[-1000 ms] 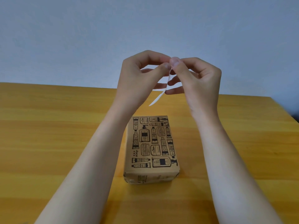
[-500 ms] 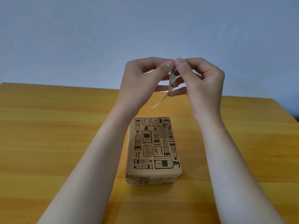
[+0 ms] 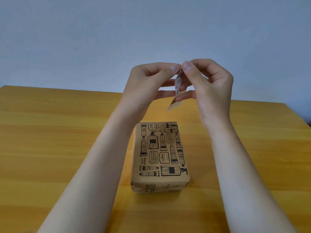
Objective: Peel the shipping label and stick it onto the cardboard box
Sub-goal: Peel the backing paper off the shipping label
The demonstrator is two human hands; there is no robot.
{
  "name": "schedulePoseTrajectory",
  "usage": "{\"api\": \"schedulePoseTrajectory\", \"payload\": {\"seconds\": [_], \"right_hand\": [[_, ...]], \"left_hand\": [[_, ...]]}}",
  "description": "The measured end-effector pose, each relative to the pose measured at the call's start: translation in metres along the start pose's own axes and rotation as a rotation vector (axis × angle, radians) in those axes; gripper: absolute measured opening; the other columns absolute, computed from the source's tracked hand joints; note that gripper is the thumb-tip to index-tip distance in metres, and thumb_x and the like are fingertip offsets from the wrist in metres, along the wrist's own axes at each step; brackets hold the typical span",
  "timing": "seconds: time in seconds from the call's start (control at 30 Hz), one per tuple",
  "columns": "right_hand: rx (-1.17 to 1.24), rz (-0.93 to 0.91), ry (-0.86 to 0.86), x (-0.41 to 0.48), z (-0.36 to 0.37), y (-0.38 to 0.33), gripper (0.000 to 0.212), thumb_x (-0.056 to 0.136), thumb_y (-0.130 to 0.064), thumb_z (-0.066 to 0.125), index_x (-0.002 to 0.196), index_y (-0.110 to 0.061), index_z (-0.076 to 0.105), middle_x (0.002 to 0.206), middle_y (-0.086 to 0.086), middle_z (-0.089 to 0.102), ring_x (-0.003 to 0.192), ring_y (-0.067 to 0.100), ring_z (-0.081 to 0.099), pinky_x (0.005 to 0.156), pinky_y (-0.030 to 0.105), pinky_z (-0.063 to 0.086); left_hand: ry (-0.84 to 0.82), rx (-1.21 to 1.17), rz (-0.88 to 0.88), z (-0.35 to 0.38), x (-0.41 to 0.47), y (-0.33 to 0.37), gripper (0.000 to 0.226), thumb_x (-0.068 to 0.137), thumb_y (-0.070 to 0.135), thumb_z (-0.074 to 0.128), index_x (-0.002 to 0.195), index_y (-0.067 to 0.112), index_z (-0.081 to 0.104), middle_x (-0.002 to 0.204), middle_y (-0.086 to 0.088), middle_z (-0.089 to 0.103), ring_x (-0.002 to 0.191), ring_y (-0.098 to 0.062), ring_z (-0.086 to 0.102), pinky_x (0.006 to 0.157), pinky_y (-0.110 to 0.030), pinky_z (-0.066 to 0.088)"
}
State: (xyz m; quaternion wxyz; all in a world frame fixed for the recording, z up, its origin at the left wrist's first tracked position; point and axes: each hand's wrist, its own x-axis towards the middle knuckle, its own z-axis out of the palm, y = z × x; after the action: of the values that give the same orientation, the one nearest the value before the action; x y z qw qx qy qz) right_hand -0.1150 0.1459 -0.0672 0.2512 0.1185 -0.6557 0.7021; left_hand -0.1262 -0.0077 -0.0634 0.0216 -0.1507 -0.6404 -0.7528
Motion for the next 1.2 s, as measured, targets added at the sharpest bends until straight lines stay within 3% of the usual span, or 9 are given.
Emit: {"api": "schedulePoseTrajectory", "payload": {"seconds": [0.3, 0.6, 0.9, 1.0, 1.1, 1.2], "right_hand": [[0.002, -0.016, -0.007, -0.0002, 0.0000, 0.0005, 0.008, 0.095, -0.009, 0.071, 0.093, -0.001, 0.073, 0.079, 0.020, 0.069, 0.061, 0.026, 0.067, 0.049, 0.036, 0.058], [0.005, -0.014, -0.012, -0.0005, -0.0001, -0.0009, 0.008, 0.095, -0.009, 0.071, 0.092, -0.001, 0.074, 0.079, 0.018, 0.069, 0.061, 0.024, 0.066, 0.049, 0.037, 0.057], [-0.016, -0.004, -0.010, -0.0010, 0.0006, -0.0003, 0.007, 0.094, -0.009, 0.072, 0.092, -0.003, 0.075, 0.078, 0.016, 0.070, 0.062, 0.025, 0.068, 0.050, 0.038, 0.059], [-0.011, 0.003, -0.017, -0.0014, 0.0011, -0.0017, 0.006, 0.094, -0.011, 0.075, 0.091, -0.006, 0.076, 0.077, 0.009, 0.072, 0.063, 0.023, 0.069, 0.050, 0.037, 0.059], [-0.005, 0.012, -0.034, -0.0024, 0.0028, -0.0031, 0.006, 0.090, -0.014, 0.079, 0.089, -0.010, 0.076, 0.076, 0.004, 0.074, 0.066, 0.021, 0.072, 0.051, 0.035, 0.059], [-0.030, 0.044, -0.016, -0.0016, 0.0031, -0.0013, 0.008, 0.090, -0.014, 0.079, 0.090, -0.007, 0.075, 0.082, 0.012, 0.075, 0.071, 0.026, 0.074, 0.053, 0.036, 0.059]], "left_hand": [[-0.007, -0.026, 0.011, 0.0011, -0.0005, 0.0003, 0.022, 0.103, 0.018, 0.068, 0.106, -0.001, 0.079, 0.114, -0.026, 0.079, 0.101, -0.035, 0.081, 0.079, -0.042, 0.066], [-0.005, -0.027, 0.023, -0.0007, 0.0008, -0.0028, 0.027, 0.104, 0.017, 0.067, 0.115, -0.005, 0.077, 0.118, -0.023, 0.079, 0.105, -0.037, 0.080, 0.085, -0.050, 0.066], [0.021, 0.004, 0.034, -0.0001, 0.0018, -0.0015, 0.022, 0.104, 0.013, 0.065, 0.109, -0.005, 0.077, 0.103, -0.019, 0.079, 0.106, -0.032, 0.080, 0.080, -0.044, 0.067], [0.033, 0.020, 0.039, 0.0009, 0.0024, -0.0027, 0.023, 0.105, 0.012, 0.064, 0.108, -0.006, 0.077, 0.104, -0.027, 0.077, 0.108, -0.032, 0.078, 0.076, -0.036, 0.065], [0.040, 0.067, 0.049, 0.0005, 0.0042, -0.0046, 0.023, 0.104, 0.013, 0.064, 0.108, -0.005, 0.078, 0.101, -0.018, 0.079, 0.112, -0.030, 0.077, 0.086, -0.042, 0.067], [0.049, 0.104, 0.047, -0.0001, 0.0051, -0.0063, 0.021, 0.103, 0.014, 0.065, 0.106, -0.001, 0.080, 0.105, -0.014, 0.081, 0.113, -0.026, 0.076, 0.094, -0.047, 0.065]]}}
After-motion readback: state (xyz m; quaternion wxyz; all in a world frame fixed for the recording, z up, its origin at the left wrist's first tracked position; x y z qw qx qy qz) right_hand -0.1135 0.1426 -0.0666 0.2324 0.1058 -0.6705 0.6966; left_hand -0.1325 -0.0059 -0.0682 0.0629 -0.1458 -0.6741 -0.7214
